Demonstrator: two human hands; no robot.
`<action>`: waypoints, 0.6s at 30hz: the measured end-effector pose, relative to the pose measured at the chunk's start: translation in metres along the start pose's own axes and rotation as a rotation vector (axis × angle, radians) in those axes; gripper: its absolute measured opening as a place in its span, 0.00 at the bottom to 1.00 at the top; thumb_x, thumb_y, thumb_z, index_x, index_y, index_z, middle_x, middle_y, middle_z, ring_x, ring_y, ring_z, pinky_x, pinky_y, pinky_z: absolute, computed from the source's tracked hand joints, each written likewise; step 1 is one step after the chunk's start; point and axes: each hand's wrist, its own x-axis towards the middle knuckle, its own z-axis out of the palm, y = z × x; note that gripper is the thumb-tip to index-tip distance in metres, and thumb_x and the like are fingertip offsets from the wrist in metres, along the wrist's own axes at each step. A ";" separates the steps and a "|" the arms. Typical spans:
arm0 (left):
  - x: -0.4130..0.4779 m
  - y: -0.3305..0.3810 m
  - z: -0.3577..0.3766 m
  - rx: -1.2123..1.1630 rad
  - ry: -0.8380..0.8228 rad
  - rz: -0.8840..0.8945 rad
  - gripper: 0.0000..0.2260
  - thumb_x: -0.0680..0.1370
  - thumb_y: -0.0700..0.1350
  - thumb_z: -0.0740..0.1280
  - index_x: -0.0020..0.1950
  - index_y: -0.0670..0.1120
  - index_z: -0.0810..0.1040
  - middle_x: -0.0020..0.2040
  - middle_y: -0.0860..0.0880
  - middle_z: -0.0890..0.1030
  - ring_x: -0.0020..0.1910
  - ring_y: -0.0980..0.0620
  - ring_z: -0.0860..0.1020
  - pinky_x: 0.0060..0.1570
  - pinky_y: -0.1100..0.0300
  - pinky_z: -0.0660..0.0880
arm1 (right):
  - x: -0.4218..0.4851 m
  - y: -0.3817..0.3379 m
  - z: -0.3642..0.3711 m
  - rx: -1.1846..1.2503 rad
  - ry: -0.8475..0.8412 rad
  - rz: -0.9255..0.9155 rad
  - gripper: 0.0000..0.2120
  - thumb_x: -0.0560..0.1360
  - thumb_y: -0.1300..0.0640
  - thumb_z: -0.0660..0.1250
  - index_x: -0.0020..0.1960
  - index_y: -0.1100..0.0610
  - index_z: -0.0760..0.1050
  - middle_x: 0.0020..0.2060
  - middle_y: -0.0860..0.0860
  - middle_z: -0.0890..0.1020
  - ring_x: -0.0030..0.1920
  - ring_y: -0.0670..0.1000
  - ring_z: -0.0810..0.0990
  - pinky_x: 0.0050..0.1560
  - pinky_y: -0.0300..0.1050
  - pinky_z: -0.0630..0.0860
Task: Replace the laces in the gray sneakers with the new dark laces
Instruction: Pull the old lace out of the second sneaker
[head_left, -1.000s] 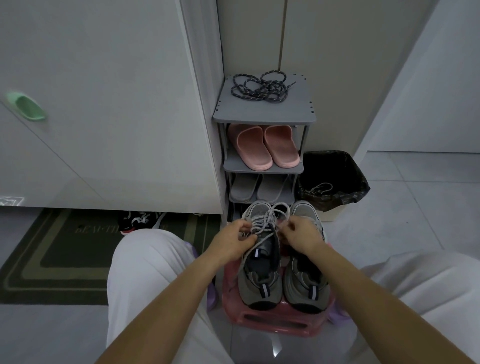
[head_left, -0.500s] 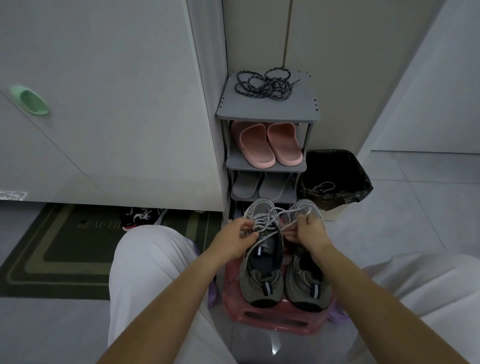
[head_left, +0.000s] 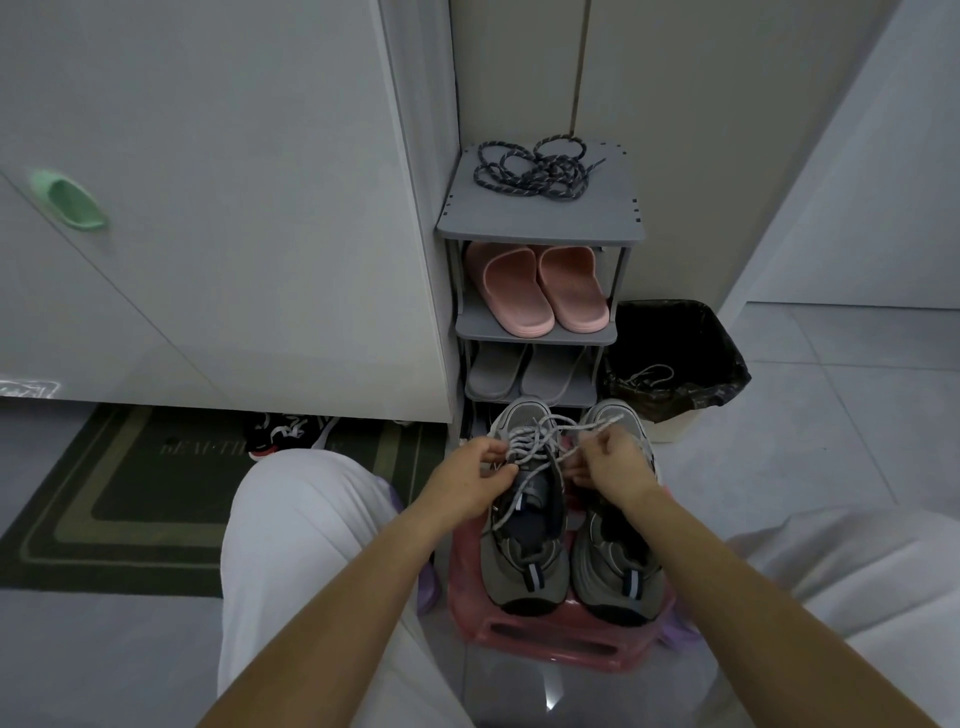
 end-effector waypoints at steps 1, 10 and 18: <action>0.000 0.000 0.000 -0.007 0.002 0.000 0.18 0.77 0.47 0.67 0.65 0.45 0.73 0.62 0.49 0.77 0.57 0.55 0.77 0.58 0.62 0.72 | -0.002 0.000 -0.001 -0.146 -0.037 -0.051 0.12 0.78 0.53 0.63 0.46 0.63 0.71 0.35 0.54 0.80 0.36 0.51 0.80 0.42 0.47 0.79; 0.001 -0.001 0.001 -0.016 0.000 -0.001 0.18 0.77 0.47 0.67 0.65 0.45 0.73 0.62 0.49 0.77 0.57 0.54 0.77 0.61 0.59 0.73 | -0.005 -0.003 -0.001 0.141 0.016 0.023 0.09 0.82 0.59 0.51 0.44 0.60 0.65 0.33 0.56 0.80 0.26 0.45 0.81 0.30 0.36 0.79; 0.002 -0.001 0.001 -0.025 -0.001 0.002 0.18 0.77 0.47 0.68 0.65 0.45 0.73 0.62 0.49 0.78 0.57 0.54 0.77 0.60 0.59 0.73 | -0.009 -0.003 -0.006 -0.325 -0.053 -0.148 0.09 0.77 0.58 0.64 0.40 0.60 0.72 0.35 0.55 0.77 0.35 0.51 0.76 0.41 0.44 0.74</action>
